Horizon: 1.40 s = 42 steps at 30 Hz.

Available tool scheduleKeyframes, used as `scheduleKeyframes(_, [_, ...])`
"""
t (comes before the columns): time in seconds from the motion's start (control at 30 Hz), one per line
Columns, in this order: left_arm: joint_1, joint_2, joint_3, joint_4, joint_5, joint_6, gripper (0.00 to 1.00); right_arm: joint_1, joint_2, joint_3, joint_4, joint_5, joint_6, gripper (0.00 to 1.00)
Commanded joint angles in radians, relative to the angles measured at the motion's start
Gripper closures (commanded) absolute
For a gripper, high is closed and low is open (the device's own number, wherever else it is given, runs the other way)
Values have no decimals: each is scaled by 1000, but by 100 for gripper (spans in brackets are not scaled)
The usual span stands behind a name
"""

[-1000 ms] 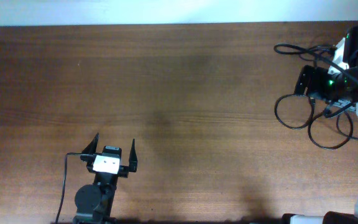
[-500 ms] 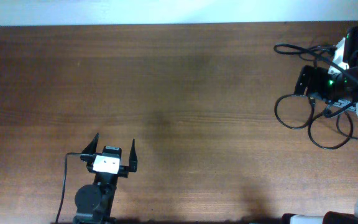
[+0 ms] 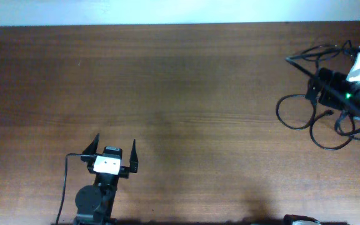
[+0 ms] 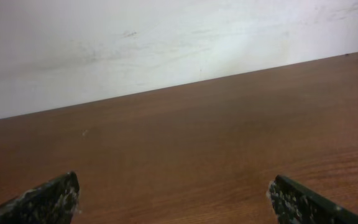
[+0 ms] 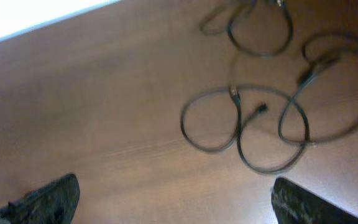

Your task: Untangle cables

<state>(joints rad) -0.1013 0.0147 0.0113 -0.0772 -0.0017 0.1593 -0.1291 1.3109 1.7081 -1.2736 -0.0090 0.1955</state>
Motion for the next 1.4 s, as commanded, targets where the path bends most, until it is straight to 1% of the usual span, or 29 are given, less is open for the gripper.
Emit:
scheduleKeyframes(0.0, [6, -10, -3, -6, -14, -16, 1, 5, -164, -278, 248, -108, 30, 3])
scheduleKeyframes(0.07, [6, -10, -3, -6, -14, -16, 1, 5, -272, -477, 414, -162, 30, 2])
scheduleKeyframes(0.1, [6, -10, -3, -6, -14, -16, 1, 5, -361, -644, 554, -181, 30, 3])
scheduleKeyframes(0.17, [6, -10, -3, -6, -14, -16, 1, 5, -478, -849, 731, -183, 30, 2])
scheduleKeyframes(0.23, [6, -10, -3, -6, -14, -16, 1, 6, -604, -1047, 932, -183, 67, 2])
scheduleKeyframes(0.27, [6, -10, -3, -6, -14, -16, 1, 6, -675, -1155, 1054, -183, 108, 2])
scheduleKeyframes(0.33, [6, -10, -3, -6, -14, -16, 1, 7, -777, -1309, 1227, -183, 164, 2])
scheduleKeyframes(0.43, [6, -10, -3, -6, -14, -16, 1, 63, -924, -1506, 1462, -171, 161, 2])
scheduleKeyframes(0.5, [6, -10, -3, -6, -14, -16, 1, 99, -985, -1581, 1524, -162, 125, 2])
scheduleKeyframes(0.63, [6, -10, -3, -6, -14, -16, 1, 123, -1120, -1704, 1532, -154, 92, 2])
scheduleKeyframes(0.77, [6, -10, -3, -6, -14, -16, 1, 123, -1223, -1703, 1351, -136, 39, 2])
scheduleKeyframes(0.87, [6, -10, -3, -6, -14, -16, 1, 124, -1308, -1703, 1207, -135, -51, 2])
scheduleKeyframes(1.03, [6, -10, -3, -6, -14, -16, 1, 124, -1308, -1703, 1206, -146, -195, 2])
scheduleKeyframes(1.13, [6, -10, -3, -6, -14, -16, 1, 124, -1308, -1703, 1209, -189, -335, 2])
scheduleKeyframes(1.17, [6, -10, -3, -6, -14, -16, 1, 124, -1308, -1703, 1209, -190, -353, 2])
scheduleKeyframes(1.37, [6, -10, -3, -6, -14, -16, 1, 124, -1308, -1703, 1210, -190, -352, 2])
